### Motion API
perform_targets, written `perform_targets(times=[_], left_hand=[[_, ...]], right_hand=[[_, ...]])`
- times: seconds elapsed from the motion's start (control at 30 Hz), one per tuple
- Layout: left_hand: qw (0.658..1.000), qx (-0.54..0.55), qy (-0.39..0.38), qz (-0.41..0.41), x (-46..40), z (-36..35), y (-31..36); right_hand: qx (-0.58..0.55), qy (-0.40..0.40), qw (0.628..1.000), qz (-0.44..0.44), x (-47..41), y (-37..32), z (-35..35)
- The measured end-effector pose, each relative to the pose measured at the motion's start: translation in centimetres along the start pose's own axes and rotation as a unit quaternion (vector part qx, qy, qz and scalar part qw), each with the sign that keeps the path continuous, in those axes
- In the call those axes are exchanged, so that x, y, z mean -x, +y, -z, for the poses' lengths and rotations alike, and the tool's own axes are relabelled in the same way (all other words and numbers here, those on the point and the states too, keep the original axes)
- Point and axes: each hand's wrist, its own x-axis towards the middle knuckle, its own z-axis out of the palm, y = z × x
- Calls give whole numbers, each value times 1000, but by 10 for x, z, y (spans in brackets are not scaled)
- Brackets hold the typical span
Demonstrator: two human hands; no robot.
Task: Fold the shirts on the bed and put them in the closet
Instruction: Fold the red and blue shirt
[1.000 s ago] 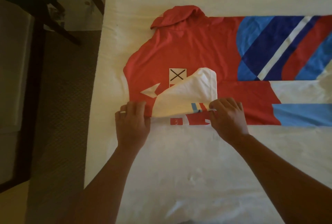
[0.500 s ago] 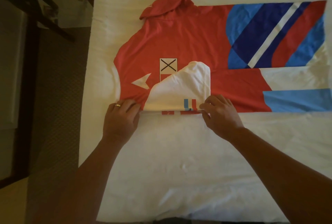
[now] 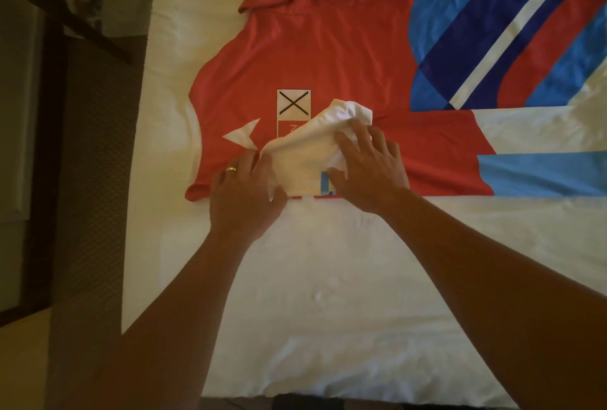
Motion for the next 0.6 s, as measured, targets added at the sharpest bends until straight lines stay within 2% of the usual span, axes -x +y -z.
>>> perform_targets(times=[0.07, 0.17, 0.27, 0.43, 0.6], left_hand=[[999, -21, -6, 24, -5, 3, 8], [997, -43, 1, 70, -24, 18, 27], [995, 1, 9, 97, -53, 35, 54], [989, 118, -45, 70, -114, 43, 101], [988, 140, -49, 36, -177, 48, 132]], right_hand=[[-13, -3, 1000, 13, -2, 5, 4], [-68, 34, 997, 32, -6, 20, 24], [-97, 59, 993, 24, -10, 56, 46], [-85, 37, 993, -80, -24, 147, 69], [-62, 45, 987, -144, -58, 229, 92]])
